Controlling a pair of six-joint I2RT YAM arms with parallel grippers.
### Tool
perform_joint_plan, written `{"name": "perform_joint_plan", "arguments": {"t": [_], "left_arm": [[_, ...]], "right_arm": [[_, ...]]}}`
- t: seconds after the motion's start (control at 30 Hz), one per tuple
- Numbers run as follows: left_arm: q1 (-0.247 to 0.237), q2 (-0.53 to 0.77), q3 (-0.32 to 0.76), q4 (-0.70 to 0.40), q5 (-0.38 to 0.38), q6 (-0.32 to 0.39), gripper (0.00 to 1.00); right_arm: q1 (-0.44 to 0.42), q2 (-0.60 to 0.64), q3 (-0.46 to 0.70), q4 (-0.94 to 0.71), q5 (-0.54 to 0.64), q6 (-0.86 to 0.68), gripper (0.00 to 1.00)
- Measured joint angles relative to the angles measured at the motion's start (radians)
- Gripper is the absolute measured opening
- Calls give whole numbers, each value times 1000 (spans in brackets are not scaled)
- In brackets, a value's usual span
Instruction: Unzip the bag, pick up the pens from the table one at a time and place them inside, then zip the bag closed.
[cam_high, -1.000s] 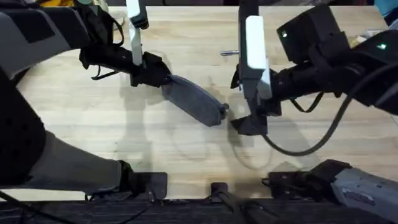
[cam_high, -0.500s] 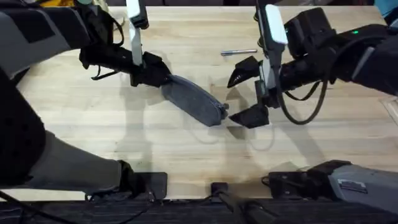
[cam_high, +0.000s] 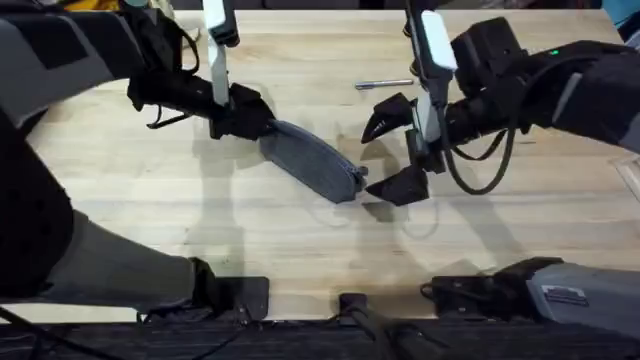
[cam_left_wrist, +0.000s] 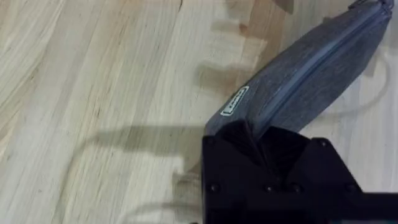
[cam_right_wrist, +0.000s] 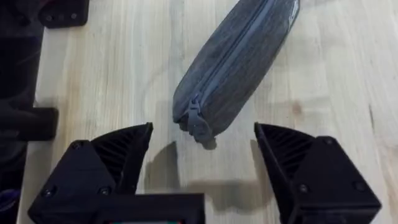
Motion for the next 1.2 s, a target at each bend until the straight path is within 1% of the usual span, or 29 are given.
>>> {"name": "perform_joint_plan", "arguments": {"t": [0.23, 0.33, 0.37, 0.6, 0.7, 0.83, 0.97, 1.1, 1.2], "left_arm": [[0, 0, 0, 0, 0, 0, 42], [0, 0, 0, 0, 0, 0, 42], [0, 0, 0, 0, 0, 0, 42], [0, 0, 0, 0, 0, 0, 42], [0, 0, 0, 0, 0, 0, 41], [0, 0, 0, 0, 0, 0, 41], [0, 0, 0, 0, 0, 0, 42], [0, 0, 0, 0, 0, 0, 42], [0, 0, 0, 0, 0, 0, 42]], "right_arm": [[0, 47, 0, 0, -3, 0, 989], [0, 52, 0, 0, -3, -1, 878], [0, 52, 0, 0, -3, 0, 861], [0, 52, 0, 6, -4, 0, 838], [0, 52, 0, 16, -4, 0, 791], [8, 52, 0, 28, -4, -1, 763], [13, 52, 0, 30, -4, 0, 698], [13, 52, 0, 30, -4, -1, 570], [13, 52, 0, 31, -4, -1, 505]]}}
